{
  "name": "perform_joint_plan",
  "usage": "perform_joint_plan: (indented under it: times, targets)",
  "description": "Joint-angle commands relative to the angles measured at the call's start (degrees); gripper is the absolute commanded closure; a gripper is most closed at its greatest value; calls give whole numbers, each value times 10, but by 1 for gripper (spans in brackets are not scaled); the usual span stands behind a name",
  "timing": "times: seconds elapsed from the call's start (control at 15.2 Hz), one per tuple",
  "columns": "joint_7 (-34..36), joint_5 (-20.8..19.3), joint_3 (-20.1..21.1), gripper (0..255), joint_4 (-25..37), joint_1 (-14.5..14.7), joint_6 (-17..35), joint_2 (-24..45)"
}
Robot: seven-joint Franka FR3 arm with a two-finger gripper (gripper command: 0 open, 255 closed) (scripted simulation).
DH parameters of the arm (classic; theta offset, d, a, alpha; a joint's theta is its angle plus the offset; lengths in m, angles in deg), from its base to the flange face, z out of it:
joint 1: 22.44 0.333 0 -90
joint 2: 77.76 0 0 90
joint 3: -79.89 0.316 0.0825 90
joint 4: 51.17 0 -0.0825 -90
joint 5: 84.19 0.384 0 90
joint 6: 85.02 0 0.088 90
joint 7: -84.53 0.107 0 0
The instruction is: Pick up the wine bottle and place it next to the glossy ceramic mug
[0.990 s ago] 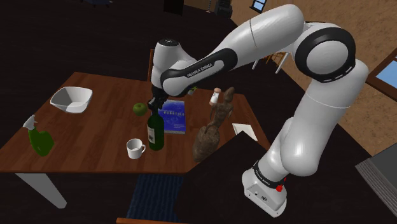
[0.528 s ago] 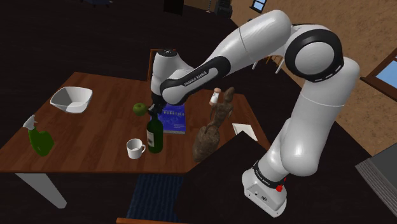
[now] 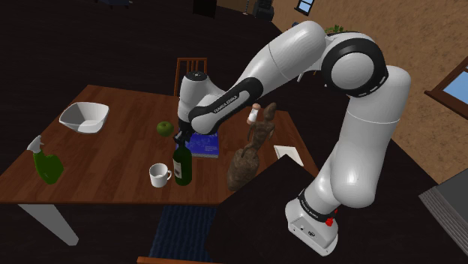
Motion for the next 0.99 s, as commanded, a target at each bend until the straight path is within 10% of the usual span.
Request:
perform_joint_plan:
  times: [0.0, 0.66, 0.73, 0.92]
  targets:
    - [2, -2, -1, 255, 2, 1, 11, 13]
    - [5, -5, -3, 255, 3, 2, 23, 26]
    - [5, -5, -3, 0, 3, 2, 23, 26]
    - [5, -5, -3, 0, 3, 2, 23, 26]
